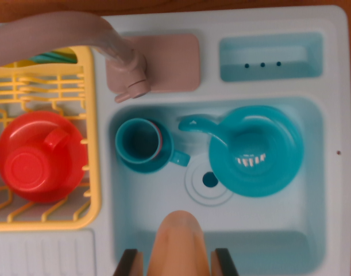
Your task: Pick detergent from the sink
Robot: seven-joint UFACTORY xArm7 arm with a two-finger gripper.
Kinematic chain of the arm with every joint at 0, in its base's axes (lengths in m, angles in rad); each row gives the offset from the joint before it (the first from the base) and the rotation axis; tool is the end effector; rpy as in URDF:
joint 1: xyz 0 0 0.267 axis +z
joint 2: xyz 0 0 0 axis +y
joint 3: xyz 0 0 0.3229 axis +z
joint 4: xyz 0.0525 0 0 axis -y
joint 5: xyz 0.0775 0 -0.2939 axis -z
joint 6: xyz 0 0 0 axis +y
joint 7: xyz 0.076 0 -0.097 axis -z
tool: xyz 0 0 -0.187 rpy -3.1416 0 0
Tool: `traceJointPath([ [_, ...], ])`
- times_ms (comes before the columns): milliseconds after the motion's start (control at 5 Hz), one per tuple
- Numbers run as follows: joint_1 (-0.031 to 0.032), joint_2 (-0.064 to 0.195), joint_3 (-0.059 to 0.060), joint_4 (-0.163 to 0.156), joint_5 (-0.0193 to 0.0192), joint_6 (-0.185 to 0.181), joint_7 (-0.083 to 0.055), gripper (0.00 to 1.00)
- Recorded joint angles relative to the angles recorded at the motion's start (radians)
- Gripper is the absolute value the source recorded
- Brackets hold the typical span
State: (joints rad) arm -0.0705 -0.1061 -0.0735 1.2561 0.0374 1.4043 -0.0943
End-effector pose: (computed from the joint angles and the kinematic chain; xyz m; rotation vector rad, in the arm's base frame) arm 0.3830 -0.0457 0.3218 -3.0906 0.0867 0.0569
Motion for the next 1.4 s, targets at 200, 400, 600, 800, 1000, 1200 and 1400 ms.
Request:
traceJointPath([
  [200, 0.0, 0.0, 0.0, 0.0, 0.0, 0.0, 0.0, 1.0],
  [400, 0.0, -0.009, 0.0, 0.031, -0.0016, 0.04, 0.002, 1.0],
  [600, 0.0, -0.009, 0.0, 0.031, -0.0016, 0.04, 0.002, 1.0],
  [800, 0.0, -0.017, 0.0, 0.059, -0.003, 0.077, 0.004, 1.0],
  [1000, 0.0, -0.017, 0.0, 0.059, -0.003, 0.077, 0.004, 1.0],
  [1200, 0.0001, -0.025, 0.0, 0.086, -0.0043, 0.111, 0.006, 1.0],
  [1400, 0.0001, -0.025, 0.0, 0.086, -0.0043, 0.111, 0.006, 1.0],
])
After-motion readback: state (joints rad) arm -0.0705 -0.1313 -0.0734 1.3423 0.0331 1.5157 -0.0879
